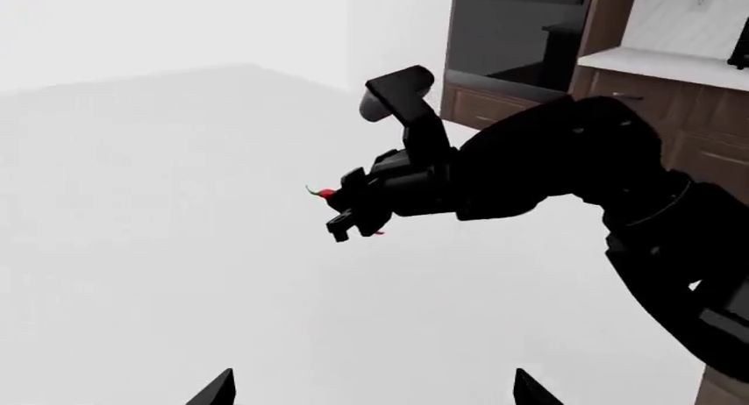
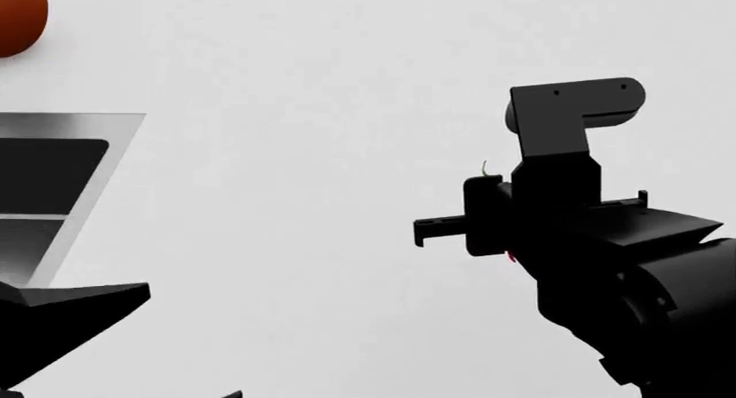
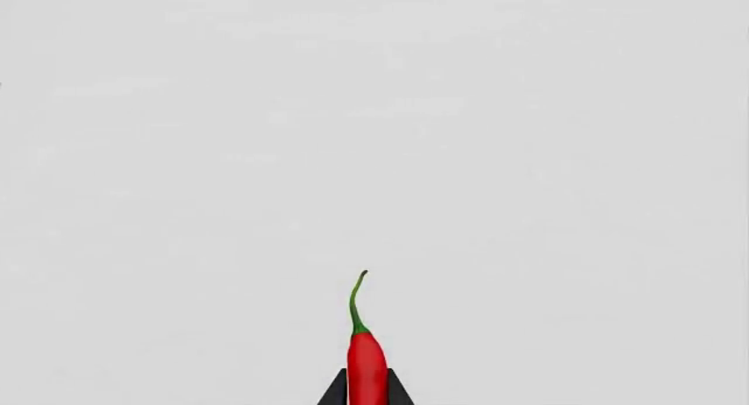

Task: There is a mixed pile of frozen fruits and vegetables on the counter. Locate all the frozen vegetables and place the items in a bowl on the counter. Take all the frozen fruits and defrost them in a running sink.

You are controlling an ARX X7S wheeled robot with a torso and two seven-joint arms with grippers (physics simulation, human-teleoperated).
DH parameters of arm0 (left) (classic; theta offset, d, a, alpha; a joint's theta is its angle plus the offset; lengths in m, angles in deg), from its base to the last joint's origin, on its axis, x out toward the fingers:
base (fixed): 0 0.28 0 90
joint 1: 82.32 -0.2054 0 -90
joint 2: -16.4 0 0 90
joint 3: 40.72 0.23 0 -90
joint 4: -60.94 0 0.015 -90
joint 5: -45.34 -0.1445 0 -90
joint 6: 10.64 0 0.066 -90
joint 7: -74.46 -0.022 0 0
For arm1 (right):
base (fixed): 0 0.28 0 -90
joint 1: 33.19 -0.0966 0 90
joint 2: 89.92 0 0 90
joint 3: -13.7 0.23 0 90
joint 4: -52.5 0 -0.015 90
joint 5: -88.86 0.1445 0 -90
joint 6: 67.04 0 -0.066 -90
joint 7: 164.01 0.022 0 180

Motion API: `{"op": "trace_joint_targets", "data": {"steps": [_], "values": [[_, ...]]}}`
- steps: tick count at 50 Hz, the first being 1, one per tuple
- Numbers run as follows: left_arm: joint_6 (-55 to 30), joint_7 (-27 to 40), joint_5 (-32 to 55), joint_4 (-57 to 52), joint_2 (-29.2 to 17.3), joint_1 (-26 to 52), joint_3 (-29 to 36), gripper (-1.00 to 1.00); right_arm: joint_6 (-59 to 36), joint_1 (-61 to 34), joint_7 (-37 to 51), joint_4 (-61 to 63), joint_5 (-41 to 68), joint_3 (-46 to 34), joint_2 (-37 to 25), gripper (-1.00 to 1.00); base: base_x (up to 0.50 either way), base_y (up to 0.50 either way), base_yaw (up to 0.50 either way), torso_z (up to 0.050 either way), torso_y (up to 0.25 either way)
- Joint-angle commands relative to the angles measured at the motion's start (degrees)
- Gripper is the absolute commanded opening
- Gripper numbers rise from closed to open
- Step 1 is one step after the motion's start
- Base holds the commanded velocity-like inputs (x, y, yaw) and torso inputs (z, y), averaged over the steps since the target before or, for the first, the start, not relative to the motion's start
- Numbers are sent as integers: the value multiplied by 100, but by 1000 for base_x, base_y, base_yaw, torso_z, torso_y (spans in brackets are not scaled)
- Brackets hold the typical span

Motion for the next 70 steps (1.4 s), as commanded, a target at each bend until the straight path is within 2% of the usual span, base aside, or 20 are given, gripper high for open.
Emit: {"op": "trace_joint_targets", "data": {"steps": [1,6,18,49,70], "values": [[-74,-202,167,-173,-40,-18,15,100,20,-7,-15,-31,-24,-30,-8,-100,0,0,0,0,0],[-165,-321,309,-231,-39,-66,82,100,61,-3,-38,-74,-40,-50,-18,-100,0,0,0,0,0],[-415,-26,-7,-168,128,-316,320,100,165,-1,-83,-210,-86,-108,6,-100,0,0,0,0,0],[-491,273,-564,-544,100,-894,583,100,218,-10,-83,-248,-72,-163,-3,-100,0,0,0,0,0],[-467,234,-723,-388,64,-1041,590,100,240,5,-79,-247,-37,-174,-18,-100,0,0,0,0,0]]}}
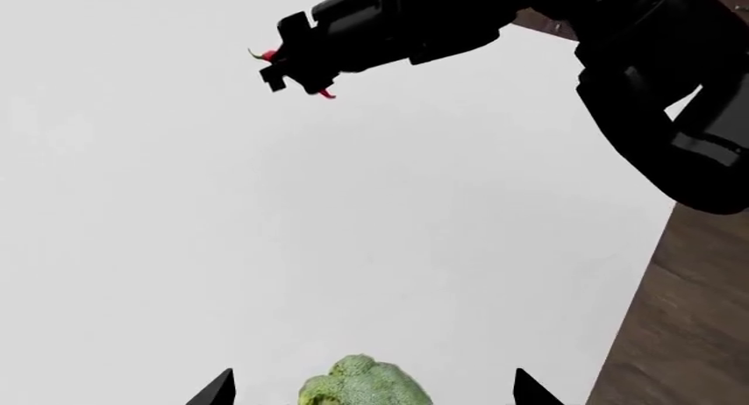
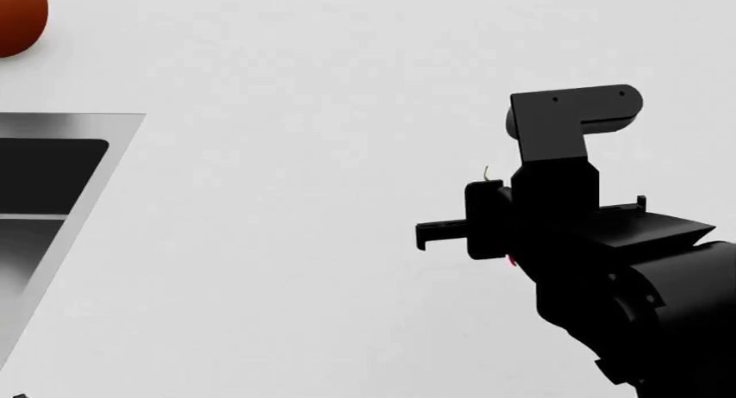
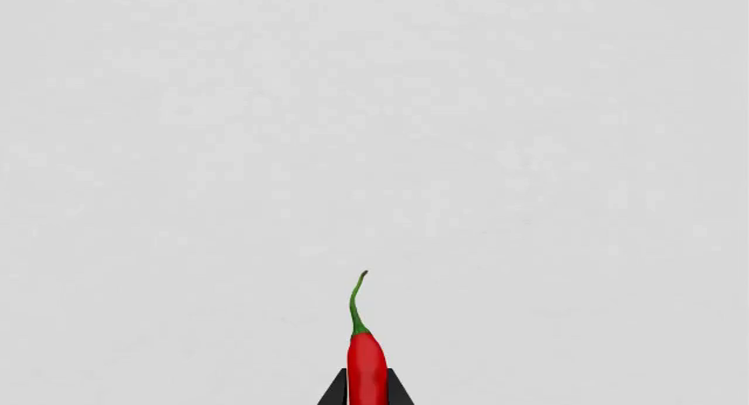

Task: There is a mixed pile of frozen fruits and vegetables on the counter. Locate all the frozen vegetables and place the items in a bowl on the counter. Take all the frozen fruits and defrost them in a running sink.

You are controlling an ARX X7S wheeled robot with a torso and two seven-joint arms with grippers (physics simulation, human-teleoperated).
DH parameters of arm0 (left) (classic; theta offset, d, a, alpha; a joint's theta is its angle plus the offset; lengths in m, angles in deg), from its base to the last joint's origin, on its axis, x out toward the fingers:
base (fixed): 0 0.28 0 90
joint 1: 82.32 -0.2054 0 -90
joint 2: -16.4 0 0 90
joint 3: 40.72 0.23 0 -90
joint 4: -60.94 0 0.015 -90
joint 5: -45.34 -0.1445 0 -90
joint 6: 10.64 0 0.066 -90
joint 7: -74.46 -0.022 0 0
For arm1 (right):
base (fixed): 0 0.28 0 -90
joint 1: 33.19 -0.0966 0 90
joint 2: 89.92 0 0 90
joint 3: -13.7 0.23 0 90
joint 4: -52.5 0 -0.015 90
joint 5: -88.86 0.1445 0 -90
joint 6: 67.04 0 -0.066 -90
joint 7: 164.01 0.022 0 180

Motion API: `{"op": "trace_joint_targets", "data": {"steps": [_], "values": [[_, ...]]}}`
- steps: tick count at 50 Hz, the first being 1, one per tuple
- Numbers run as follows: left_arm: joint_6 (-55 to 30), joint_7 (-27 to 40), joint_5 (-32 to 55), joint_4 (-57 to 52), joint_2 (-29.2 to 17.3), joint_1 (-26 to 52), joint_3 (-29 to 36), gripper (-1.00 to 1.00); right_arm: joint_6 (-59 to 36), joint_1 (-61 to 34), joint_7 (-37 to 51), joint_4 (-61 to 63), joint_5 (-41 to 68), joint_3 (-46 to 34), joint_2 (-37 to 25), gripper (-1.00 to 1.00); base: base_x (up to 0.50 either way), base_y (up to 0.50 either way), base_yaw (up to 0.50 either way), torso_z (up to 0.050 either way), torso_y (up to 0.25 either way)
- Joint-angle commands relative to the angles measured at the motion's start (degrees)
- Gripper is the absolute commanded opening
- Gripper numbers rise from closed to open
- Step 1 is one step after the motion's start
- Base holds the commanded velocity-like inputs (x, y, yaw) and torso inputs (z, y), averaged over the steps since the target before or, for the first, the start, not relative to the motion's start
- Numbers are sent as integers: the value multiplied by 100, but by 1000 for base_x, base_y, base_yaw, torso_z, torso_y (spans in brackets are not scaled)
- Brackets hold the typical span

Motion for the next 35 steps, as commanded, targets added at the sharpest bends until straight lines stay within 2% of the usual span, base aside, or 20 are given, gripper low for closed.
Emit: {"op": "trace_joint_targets", "data": {"steps": [1,13,35], "values": [[18,-16,-156,104,11,-157,48,100,4,13,-9,22,8,1,-17,-100,0,0,0,0,0],[160,-181,-553,447,106,-625,239,100,39,27,-20,11,20,-18,-10,-100,0,0,0,0,0],[240,-237,-969,693,236,-1037,418,100,78,62,-29,10,51,-51,-9,-100,0,0,0,0,0]]}}
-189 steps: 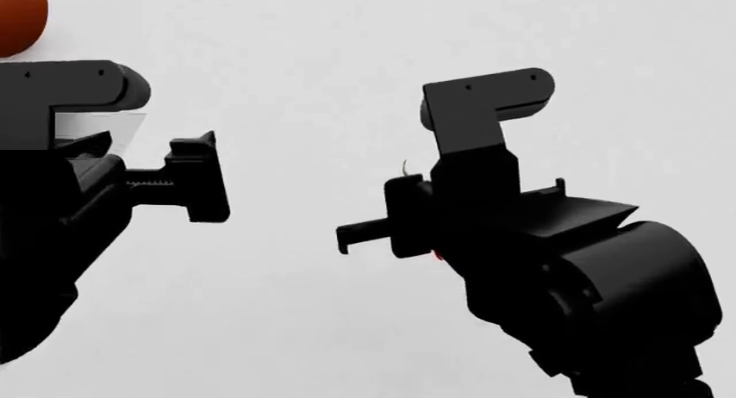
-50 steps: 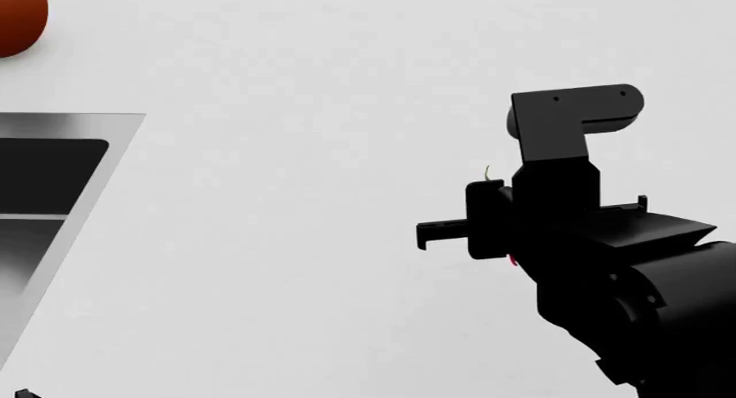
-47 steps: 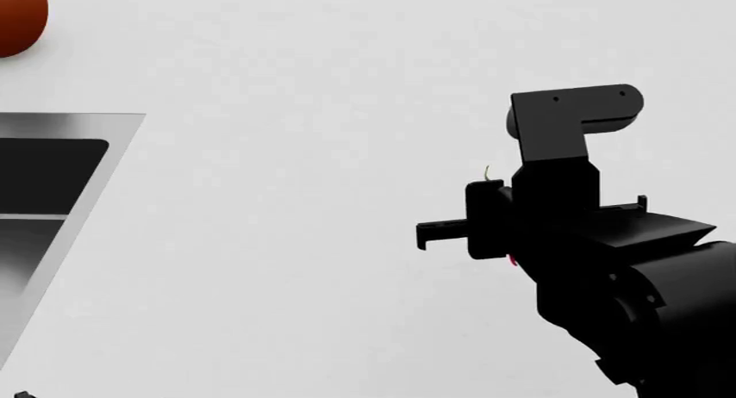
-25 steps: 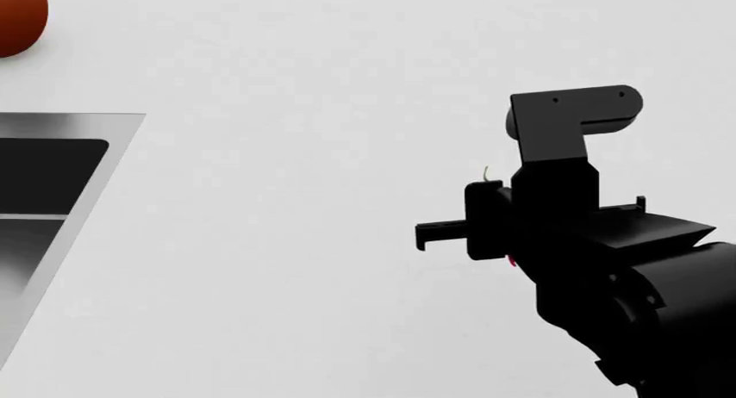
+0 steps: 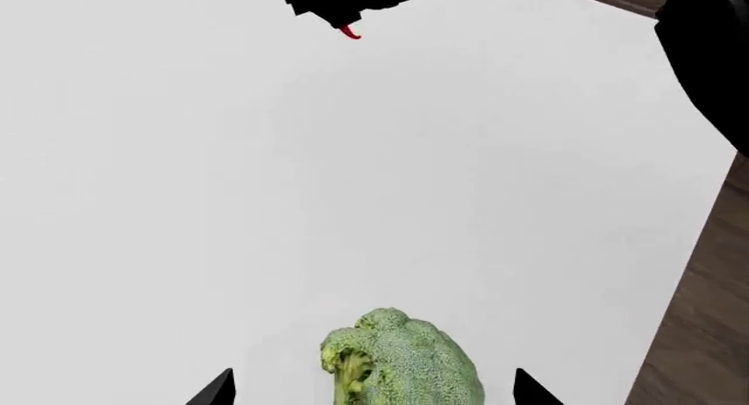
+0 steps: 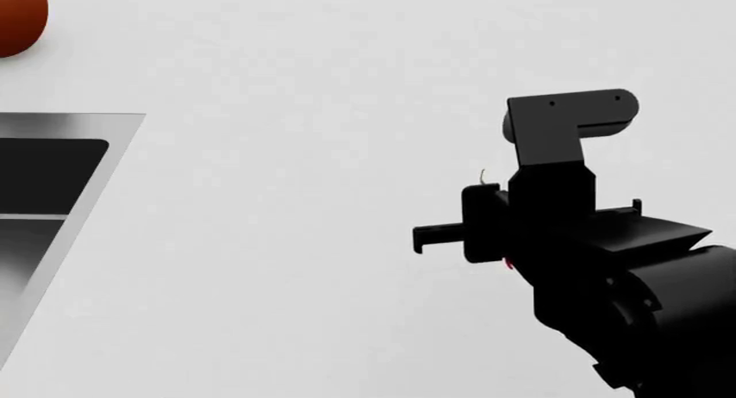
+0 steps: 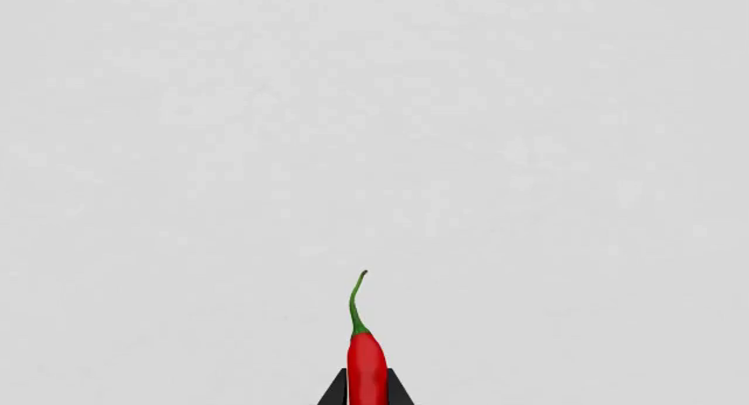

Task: There is a mixed pile of frozen fruits and vegetables on the counter. Locate all the frozen vegetables and place the items in a bowl on the counter. Take all the frozen fruits and defrost them in a running sink.

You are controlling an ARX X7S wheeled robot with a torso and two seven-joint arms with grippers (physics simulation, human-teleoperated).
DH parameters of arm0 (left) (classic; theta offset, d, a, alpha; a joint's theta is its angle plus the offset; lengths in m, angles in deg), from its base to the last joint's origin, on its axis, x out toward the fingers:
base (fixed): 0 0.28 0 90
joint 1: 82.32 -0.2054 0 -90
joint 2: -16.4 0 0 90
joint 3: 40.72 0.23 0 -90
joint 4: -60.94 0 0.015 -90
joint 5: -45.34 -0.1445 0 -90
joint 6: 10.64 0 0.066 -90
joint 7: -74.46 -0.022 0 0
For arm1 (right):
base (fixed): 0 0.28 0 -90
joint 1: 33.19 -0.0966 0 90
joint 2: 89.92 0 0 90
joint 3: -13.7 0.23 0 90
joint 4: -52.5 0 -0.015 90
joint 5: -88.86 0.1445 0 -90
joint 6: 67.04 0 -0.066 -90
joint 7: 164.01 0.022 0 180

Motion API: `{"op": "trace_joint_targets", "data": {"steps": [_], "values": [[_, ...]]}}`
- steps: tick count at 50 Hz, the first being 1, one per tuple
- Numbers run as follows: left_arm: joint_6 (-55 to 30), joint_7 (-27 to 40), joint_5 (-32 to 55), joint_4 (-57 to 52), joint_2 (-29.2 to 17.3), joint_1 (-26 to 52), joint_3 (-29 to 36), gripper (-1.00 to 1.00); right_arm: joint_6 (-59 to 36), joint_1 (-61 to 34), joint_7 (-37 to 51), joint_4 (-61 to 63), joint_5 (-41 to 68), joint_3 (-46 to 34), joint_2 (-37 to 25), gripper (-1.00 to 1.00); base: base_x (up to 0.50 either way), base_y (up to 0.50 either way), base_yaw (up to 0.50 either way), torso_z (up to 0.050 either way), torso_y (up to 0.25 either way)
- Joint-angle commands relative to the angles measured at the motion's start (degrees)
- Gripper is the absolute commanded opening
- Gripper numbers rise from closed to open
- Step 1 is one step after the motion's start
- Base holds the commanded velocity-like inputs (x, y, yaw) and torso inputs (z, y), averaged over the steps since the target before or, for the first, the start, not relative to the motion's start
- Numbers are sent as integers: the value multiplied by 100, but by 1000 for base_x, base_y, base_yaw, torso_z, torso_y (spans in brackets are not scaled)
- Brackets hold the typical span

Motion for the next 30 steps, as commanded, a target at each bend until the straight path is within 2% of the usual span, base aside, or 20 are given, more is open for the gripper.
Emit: {"op": "trace_joint_targets", "data": {"steps": [1,30], "values": [[49,-40,-192,142,64,-210,89,100,19,17,-28,10,0,-16,-8,-100,0,0,0,0,0],[197,-368,-363,777,311,-541,205,100,59,36,-80,35,34,-103,-15,-100,0,0,0,0,0]]}}
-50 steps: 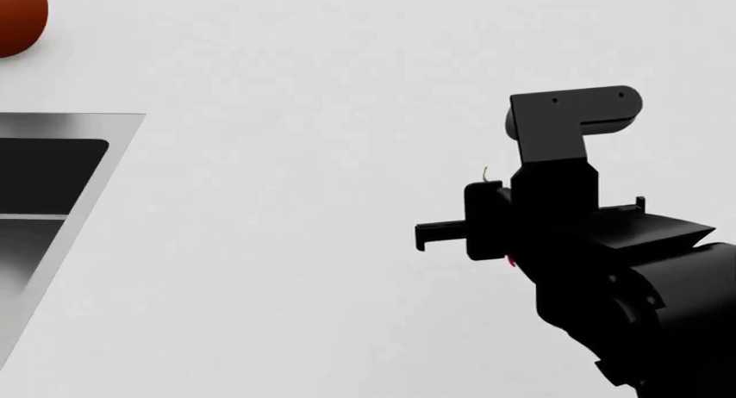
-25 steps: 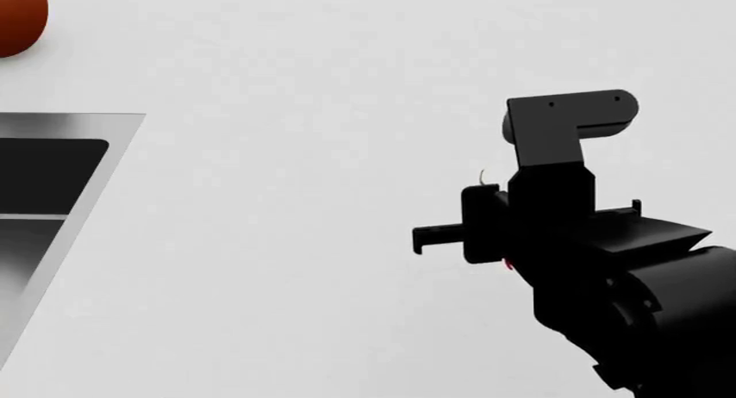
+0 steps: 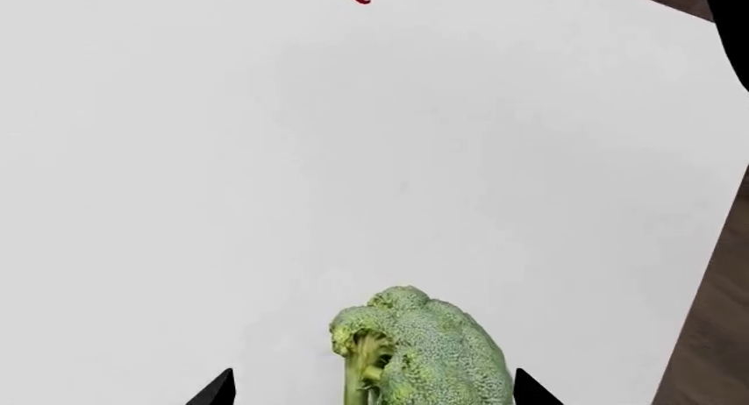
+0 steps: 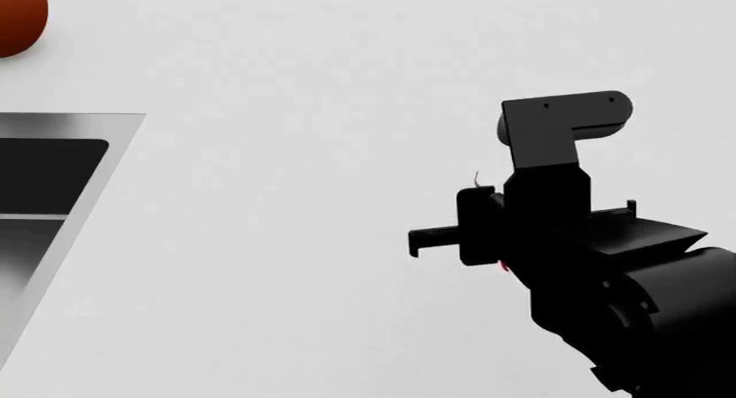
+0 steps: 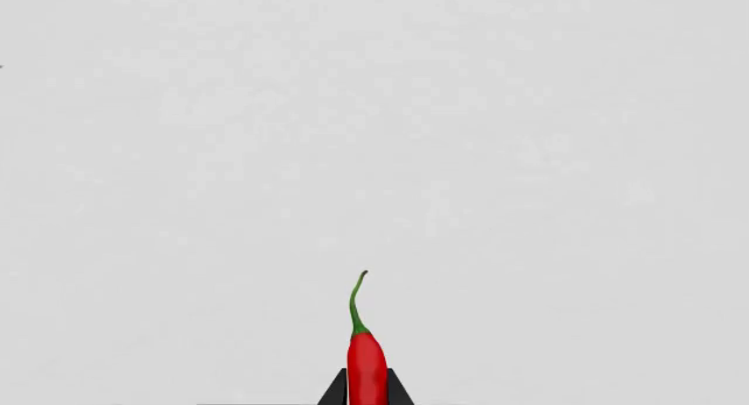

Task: There is a mixed pile of frozen fruits and vegetables on the counter. Locate all the frozen vegetables and place the items in a bowl on the counter. Take all the frozen fruits and defrost them in a running sink.

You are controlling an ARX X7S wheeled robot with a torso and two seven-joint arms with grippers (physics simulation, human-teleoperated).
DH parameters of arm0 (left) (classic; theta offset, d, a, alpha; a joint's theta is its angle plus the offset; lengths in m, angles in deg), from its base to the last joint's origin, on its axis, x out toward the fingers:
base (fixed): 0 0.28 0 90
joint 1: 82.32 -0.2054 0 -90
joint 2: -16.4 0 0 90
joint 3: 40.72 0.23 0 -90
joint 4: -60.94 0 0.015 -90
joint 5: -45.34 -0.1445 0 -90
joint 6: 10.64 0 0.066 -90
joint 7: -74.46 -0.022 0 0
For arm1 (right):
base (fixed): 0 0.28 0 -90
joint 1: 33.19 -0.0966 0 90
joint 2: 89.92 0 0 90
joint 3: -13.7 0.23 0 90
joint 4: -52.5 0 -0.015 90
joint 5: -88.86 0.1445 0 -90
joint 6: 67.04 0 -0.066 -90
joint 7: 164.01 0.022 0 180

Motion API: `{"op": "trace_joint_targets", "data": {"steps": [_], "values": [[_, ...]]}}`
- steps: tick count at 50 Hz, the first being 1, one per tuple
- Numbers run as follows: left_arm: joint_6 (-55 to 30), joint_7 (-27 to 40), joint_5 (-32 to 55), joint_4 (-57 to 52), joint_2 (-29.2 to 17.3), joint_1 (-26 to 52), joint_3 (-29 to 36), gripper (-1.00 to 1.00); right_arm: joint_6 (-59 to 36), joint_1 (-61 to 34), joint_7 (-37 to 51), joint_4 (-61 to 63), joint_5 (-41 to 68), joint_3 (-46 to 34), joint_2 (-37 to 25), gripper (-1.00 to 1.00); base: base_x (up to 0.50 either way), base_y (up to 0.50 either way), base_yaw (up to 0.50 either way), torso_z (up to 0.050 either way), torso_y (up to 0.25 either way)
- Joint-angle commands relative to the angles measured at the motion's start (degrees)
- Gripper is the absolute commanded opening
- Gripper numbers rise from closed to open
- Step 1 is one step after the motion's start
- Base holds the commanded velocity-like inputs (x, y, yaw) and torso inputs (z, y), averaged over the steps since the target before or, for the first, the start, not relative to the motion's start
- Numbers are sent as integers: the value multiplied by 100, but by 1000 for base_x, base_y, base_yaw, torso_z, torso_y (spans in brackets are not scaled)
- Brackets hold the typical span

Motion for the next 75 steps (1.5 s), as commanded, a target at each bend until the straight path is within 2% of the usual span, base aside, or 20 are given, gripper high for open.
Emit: {"op": "trace_joint_targets", "data": {"steps": [1,17,18,37,54,71,75], "values": [[36,-112,-69,298,98,-131,71,100,30,18,-44,3,-9,-30,-7,-100,0,0,0,0,0],[143,-298,-236,719,303,-372,162,100,51,56,-36,23,27,-28,-27,-100,1,0,0,0,0],[151,-296,-253,748,314,-384,163,-100,52,56,-38,19,30,-28,-25,-100,0,0,0,0,0],[486,-380,-317,628,176,-482,29,-100,66,91,-19,57,101,15,-52,-100,1,0,1,0,0],[808,-91,82,-117,-588,87,-568,-100,62,56,0,55,122,-3,-51,-100,0,0,0,0,0],[959,150,723,-18,-847,628,-1030,-100,61,81,11,90,134,-57,-50,-100,0,0,0,0,0],[1137,481,735,198,-891,705,-1163,-100,39,122,40,198,182,-34,-66,-100,0,0,0,0,0]]}}
